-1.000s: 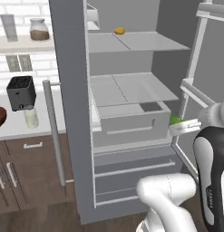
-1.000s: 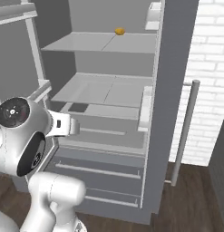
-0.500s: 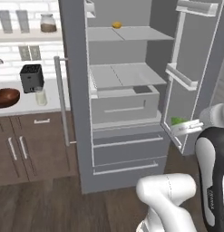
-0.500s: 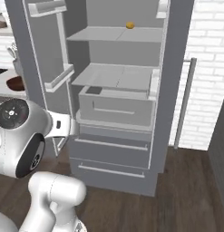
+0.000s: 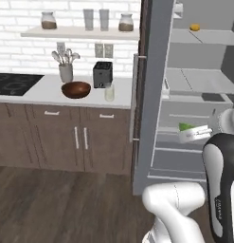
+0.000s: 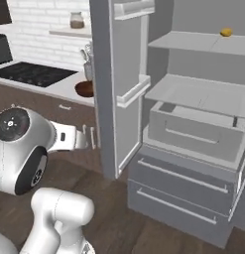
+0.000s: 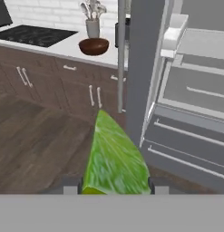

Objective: Grab a lemon wedge from the fridge and one ice cube from the ice bowl, and put them in the glass of lemonade.

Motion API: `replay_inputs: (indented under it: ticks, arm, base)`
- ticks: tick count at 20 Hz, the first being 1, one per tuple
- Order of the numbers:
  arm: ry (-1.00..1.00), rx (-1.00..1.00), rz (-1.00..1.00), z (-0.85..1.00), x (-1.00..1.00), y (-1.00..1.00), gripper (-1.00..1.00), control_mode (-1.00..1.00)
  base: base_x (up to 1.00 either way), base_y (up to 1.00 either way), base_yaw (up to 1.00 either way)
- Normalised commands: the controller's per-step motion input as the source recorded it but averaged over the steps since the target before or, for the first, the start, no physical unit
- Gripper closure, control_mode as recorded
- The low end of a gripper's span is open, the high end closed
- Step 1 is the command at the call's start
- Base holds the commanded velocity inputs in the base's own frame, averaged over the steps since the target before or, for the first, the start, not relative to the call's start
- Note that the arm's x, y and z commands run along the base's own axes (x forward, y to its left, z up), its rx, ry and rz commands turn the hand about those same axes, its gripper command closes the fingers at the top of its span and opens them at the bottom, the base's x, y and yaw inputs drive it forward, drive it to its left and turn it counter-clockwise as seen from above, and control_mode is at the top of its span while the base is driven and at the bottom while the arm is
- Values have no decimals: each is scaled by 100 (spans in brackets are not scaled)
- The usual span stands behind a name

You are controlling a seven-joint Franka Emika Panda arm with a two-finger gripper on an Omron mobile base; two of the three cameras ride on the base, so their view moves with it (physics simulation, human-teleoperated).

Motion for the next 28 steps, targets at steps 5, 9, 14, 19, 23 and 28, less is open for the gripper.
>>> replay_inputs:
  ticks: [5,9,14,19,23,28]
  arm:
    - [0,0,0,0,0,0,100,100]
    - [0,0,0,0,0,0,100,100]
    - [0,0,0,0,0,0,100,100]
    - [0,0,0,0,0,0,100,100]
    - [0,0,0,0,0,0,100,100]
    - [0,0,0,0,0,0,100,100]
  base:
    - [42,94,52]
    - [74,89,48]
    - [89,84,42]
    - [100,88,36]
    - [100,72,39]
    - [100,63,37]
